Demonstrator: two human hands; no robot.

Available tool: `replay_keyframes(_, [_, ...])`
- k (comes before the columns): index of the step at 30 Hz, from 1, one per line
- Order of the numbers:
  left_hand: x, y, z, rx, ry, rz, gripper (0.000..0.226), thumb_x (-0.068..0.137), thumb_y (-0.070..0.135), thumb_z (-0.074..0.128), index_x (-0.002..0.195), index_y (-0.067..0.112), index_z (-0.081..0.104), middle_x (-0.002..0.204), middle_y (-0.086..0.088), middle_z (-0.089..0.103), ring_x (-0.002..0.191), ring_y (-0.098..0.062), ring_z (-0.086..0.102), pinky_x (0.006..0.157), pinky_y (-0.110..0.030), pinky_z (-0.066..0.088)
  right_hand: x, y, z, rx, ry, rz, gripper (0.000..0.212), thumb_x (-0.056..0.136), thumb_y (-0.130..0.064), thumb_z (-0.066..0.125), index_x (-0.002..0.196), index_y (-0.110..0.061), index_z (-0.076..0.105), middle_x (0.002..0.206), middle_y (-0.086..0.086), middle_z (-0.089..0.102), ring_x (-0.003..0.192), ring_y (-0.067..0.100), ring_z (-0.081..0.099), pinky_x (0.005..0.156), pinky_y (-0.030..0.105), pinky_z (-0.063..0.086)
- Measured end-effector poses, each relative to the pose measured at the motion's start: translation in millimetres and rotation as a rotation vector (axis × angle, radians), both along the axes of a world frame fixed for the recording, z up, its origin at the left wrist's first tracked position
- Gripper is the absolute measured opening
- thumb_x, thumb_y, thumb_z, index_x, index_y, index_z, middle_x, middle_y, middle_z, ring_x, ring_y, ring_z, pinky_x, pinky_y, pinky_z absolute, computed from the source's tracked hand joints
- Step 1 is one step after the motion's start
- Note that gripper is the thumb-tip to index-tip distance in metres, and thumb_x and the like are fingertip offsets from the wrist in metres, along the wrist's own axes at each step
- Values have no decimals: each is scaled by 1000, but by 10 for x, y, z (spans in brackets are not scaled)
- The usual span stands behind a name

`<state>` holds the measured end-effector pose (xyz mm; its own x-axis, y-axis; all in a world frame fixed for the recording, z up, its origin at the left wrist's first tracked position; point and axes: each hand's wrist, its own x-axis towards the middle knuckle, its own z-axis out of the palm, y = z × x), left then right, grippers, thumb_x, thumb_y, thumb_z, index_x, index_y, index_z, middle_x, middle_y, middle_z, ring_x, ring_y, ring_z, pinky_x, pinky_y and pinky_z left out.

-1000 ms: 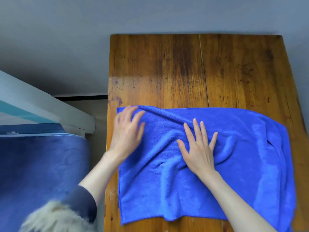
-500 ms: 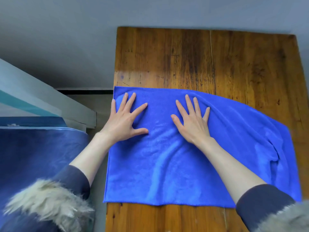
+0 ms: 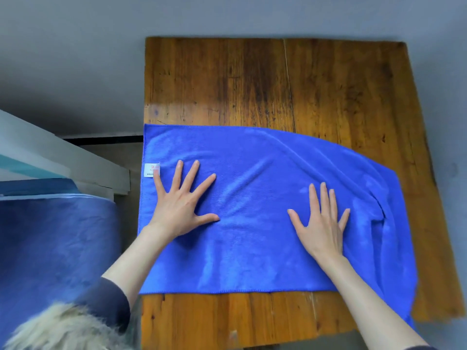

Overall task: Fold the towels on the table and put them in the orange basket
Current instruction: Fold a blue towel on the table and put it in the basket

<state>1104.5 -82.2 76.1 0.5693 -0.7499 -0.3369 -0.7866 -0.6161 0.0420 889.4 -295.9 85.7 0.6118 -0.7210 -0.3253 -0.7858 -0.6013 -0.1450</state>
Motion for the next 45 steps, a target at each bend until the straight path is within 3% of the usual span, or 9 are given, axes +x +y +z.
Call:
replay_keyframes(5, [-248, -266, 160, -109, 63, 34, 73, 85, 60, 47, 147, 32, 20, 159, -7, -6, 144, -28, -17, 102, -65, -18, -164, -198, 52, 84, -29, 64, 83, 87, -61, 42, 150, -26, 0, 158, -9, -5, 145, 10, -9, 113, 55, -7])
replay_keyframes(10, [-888, -820, 214, -156, 137, -19, 65, 93, 50, 39, 149, 30, 13, 157, -6, -14, 143, -28, -20, 109, -58, -14, -358, -459, 193, 9, -230, 10, 58, 96, -35, 46, 147, -17, 26, 155, 0, 23, 145, 16, 13, 116, 53, -1])
replay_keyframes(14, [-1379, -1330, 183, -162, 157, -45, 63, 95, 49, 34, 149, 31, 8, 157, -6, -16, 142, -29, -20, 110, -56, -13, -792, -809, 249, -95, -348, -123, 45, 93, -16, 53, 136, -7, 45, 144, 10, 43, 137, 27, 35, 113, 53, 19])
replay_keyframes(19, [-1835, -1892, 100, -151, 234, 33, 73, 90, 56, 44, 149, 35, 6, 157, -3, -17, 143, -28, -19, 108, -63, -6, -1288, -1192, 193, -53, -263, -315, 44, 90, -22, 57, 131, -6, 48, 129, 12, 52, 118, 34, 47, 93, 48, 37])
replay_keyframes(26, [-1950, -2082, 13, -26, 225, 167, 96, 75, 68, 56, 147, 41, -3, 156, 3, -21, 142, -25, -22, 105, -68, -2, -1406, -1804, 159, 188, -266, -286, 8, 91, -17, 56, 88, -10, 57, 94, 4, 57, 90, 29, 56, 69, 32, 37])
replay_keyframes(33, [-1981, -2151, 101, -9, 242, 231, 93, 77, 56, 64, 148, 39, 6, 157, 2, -18, 143, -26, -20, 106, -68, 0, -1084, -2537, 324, 101, -363, -244, 12, 93, -23, 52, 93, -12, 58, 98, 4, 58, 88, 24, 54, 67, 29, 36])
replay_keyframes(37, [-2106, -2228, 137, -110, 227, 247, 79, 85, 45, 60, 149, 28, 17, 158, -5, -13, 143, -28, -19, 109, -64, -3, -1261, -2534, 271, 136, -253, -307, 22, 95, -32, 47, 100, -12, 57, 101, 5, 60, 84, 20, 49, 66, 30, 36])
replay_keyframes(42, [-2360, -2492, 142, -225, 176, -20, 70, 88, 43, 56, 148, 26, 23, 158, -8, 0, 143, -30, -13, 109, -64, 1, -1760, -2424, 188, 81, -141, -353, 33, 91, -30, 56, 118, -11, 54, 116, 10, 53, 110, 29, 49, 90, 45, 41])
replay_keyframes(45, [-2446, -2664, 111, -119, 210, -94, 77, 87, 56, 49, 149, 35, 8, 158, 0, -9, 141, -26, -23, 108, -65, -6, -1822, -2551, 166, 141, -122, -409, 26, 91, -27, 57, 111, -10, 55, 111, 9, 55, 104, 28, 51, 79, 37, 42])
